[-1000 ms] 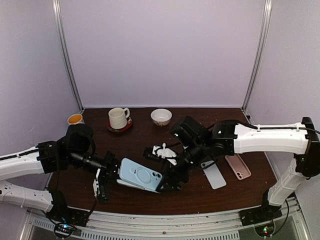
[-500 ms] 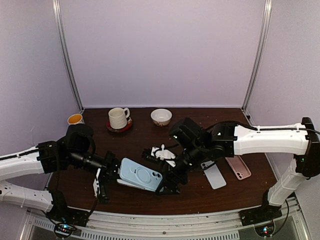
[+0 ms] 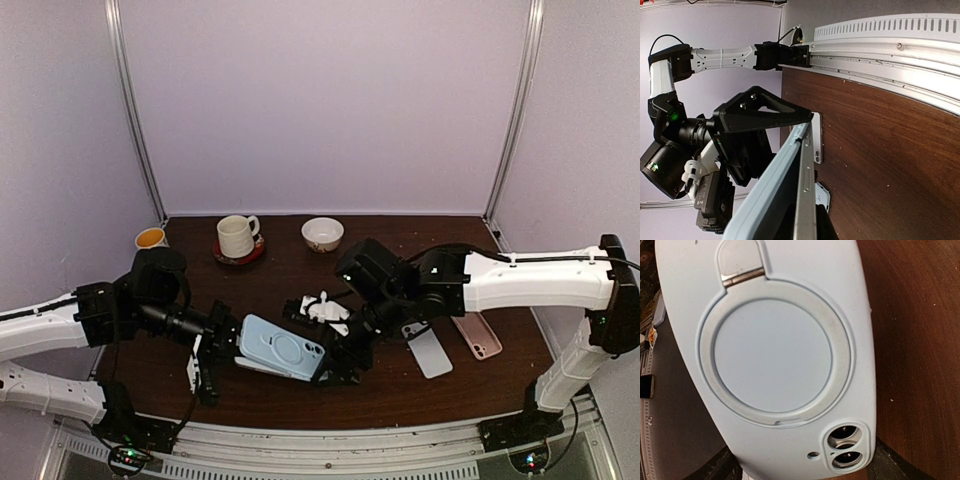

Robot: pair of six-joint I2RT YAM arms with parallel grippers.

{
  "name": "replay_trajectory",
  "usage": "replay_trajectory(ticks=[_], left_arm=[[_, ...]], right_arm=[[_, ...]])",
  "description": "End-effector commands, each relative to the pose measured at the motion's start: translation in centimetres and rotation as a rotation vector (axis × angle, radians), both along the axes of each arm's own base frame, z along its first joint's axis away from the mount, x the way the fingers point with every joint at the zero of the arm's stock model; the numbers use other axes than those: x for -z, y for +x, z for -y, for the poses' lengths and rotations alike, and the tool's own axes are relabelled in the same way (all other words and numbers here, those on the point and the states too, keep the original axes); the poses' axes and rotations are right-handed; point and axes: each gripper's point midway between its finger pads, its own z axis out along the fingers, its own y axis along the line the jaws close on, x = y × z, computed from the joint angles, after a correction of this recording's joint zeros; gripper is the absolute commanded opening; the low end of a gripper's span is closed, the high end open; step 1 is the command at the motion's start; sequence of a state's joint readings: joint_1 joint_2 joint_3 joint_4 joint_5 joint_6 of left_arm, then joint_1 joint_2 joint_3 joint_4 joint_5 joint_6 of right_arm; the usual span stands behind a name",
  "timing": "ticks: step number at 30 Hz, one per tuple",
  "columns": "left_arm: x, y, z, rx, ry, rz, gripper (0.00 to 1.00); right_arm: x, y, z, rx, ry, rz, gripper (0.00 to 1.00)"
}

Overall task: Take the phone out of the phone case
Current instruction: Remove the phone case from the phone.

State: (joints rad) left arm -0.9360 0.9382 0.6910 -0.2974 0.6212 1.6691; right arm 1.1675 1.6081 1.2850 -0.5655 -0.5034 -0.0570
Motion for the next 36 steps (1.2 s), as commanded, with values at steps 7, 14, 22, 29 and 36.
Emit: replay_trajectory(ticks=[7, 14, 22, 29, 36], left_arm=[[-2.9, 0.7, 0.6, -0.016, -0.113, 0.058, 0.00], [-2.9, 1.0, 0.5, -0.038, -0.109, 0.069, 0.00], [-3.0, 1.3, 0.5, -0.055, -0.109, 0.075, 0.00], [-3.0, 1.6, 0.4, -0.071, -0.106, 0.079, 0.00], [-2.9, 1.9, 0.4, -0.090, -0.100, 0.086, 0.00]], right_arm=[[-1.3, -0.3, -0.2, -0.013, 0.037, 0.014, 0.72], [-1.6, -0.3, 0.9, 0.003, 0.051, 0.007, 0.68], [-0.9, -0.1, 2.9, 0.049, 0.051, -0.005, 0.67], [-0.8, -0.2, 4.3, 0.079, 0.057, -0.008, 0.65], [-0.1, 0.2, 7.9, 0.188, 0.040, -0.015, 0.65]])
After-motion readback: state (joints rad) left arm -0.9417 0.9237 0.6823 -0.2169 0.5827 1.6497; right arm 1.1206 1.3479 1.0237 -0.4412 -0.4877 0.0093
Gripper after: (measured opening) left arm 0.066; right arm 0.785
